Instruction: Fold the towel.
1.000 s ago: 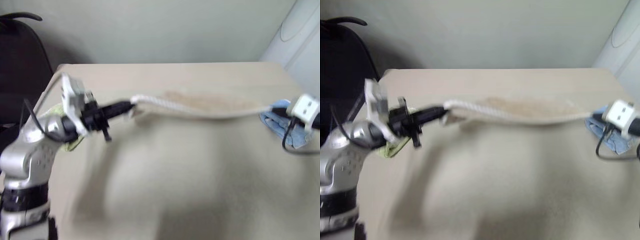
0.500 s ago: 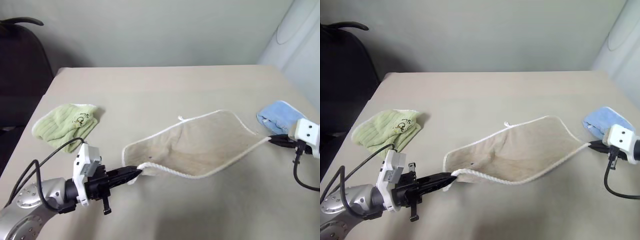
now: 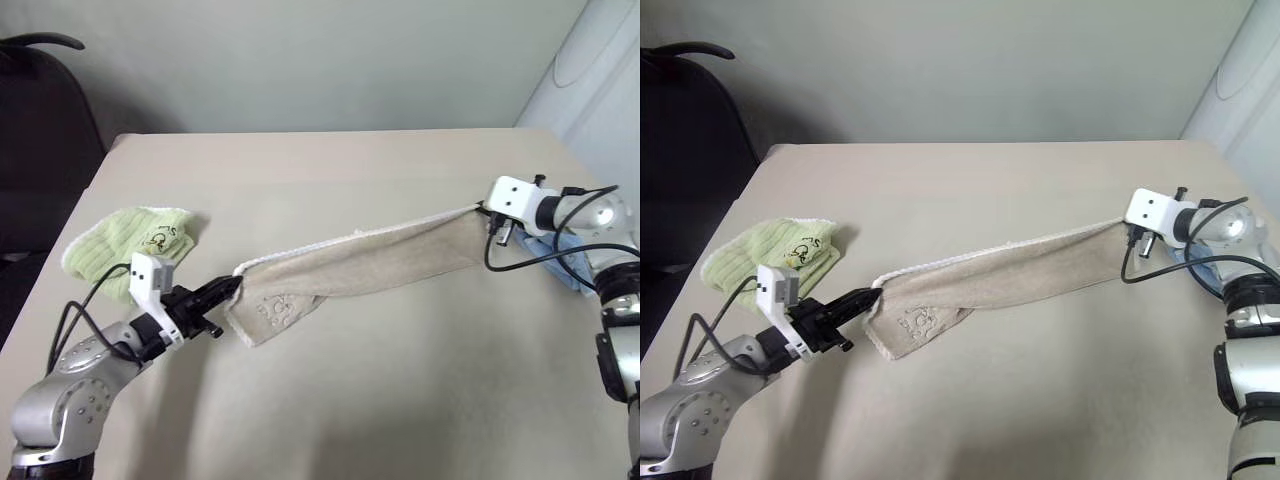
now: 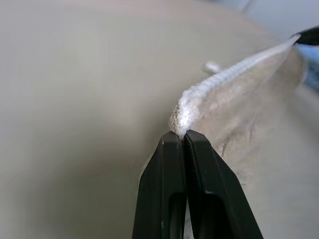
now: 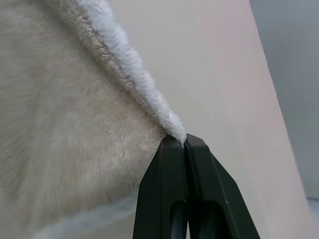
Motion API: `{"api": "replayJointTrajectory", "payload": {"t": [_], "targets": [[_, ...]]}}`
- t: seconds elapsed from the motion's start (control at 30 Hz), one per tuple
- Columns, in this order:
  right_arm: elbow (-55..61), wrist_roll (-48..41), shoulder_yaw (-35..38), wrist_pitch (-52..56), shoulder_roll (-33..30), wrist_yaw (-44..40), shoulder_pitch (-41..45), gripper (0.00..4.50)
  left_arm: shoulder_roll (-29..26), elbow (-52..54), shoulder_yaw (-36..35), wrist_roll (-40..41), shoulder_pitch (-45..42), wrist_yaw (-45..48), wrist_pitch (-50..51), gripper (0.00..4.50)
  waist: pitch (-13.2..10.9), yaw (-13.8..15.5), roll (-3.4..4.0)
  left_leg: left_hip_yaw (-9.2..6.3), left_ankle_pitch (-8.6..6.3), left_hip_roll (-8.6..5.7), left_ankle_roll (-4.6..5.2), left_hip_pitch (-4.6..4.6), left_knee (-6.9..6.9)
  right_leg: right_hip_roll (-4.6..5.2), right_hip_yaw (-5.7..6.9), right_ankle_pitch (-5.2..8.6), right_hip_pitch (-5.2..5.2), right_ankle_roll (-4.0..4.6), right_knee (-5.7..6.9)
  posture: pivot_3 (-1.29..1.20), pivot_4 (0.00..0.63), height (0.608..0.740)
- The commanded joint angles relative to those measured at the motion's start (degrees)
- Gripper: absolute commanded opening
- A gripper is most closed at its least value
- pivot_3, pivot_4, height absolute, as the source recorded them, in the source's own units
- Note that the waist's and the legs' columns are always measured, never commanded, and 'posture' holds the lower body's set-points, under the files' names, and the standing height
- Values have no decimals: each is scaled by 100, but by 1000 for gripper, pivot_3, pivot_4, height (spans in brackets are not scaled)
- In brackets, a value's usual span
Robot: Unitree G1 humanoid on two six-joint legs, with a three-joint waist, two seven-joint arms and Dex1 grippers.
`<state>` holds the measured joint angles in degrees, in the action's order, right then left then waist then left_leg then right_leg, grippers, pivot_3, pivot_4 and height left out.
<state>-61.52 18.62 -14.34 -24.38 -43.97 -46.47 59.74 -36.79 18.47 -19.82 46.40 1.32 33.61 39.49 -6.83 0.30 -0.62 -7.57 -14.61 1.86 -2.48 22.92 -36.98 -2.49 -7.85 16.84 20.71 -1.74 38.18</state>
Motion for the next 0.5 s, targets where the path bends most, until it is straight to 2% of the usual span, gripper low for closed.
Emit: {"api": "replayJointTrajectory", "payload": {"t": [0.03,0.07,0.13,0.17,0.27,0.43,0.5], "targets": [[-550,439,-228,-204,126,662,329,0,-41,-9,198,-370,-18,121,-241,20,0,-2,0,0,3,0,-5,0,1,0,0,-1,1,2,0,0,150,740],[-667,511,-283,-241,179,748,373,0,-55,-34,251,-449,-1,167,-276,20,0,-2,0,0,3,0,-6,1,2,1,0,-1,2,2,0,0,150,740],[-842,653,-376,-320,255,989,419,467,-108,-83,334,-589,70,289,-302,0,0,-2,0,1,5,0,-8,4,3,2,1,-2,4,4,0,0,150,740],[-901,719,-410,-353,273,1117,435,657,-123,-93,358,-654,104,340,-333,255,0,-3,0,1,7,0,-12,4,4,2,1,-2,5,4,-1,0,150,740],[-1000,904,-512,-507,256,1489,426,1688,-114,-124,315,-701,190,436,-340,1126,0,-3,0,2,7,0,-12,5,8,4,1,-3,7,6,-2,0,150,740],[-997,1142,-539,-784,29,2164,368,3462,-108,-134,230,-914,305,465,-492,2925,0,-4,1,3,7,0,-12,6,11,7,1,-4,9,8,-2,0,150,740],[-956,947,-328,-824,-105,2214,322,4136,-44,-62,75,-892,323,386,-587,3638,-1,-2,1,3,7,1,-12,10,12,8,2,-5,12,9,-2,0,150,740]]}}
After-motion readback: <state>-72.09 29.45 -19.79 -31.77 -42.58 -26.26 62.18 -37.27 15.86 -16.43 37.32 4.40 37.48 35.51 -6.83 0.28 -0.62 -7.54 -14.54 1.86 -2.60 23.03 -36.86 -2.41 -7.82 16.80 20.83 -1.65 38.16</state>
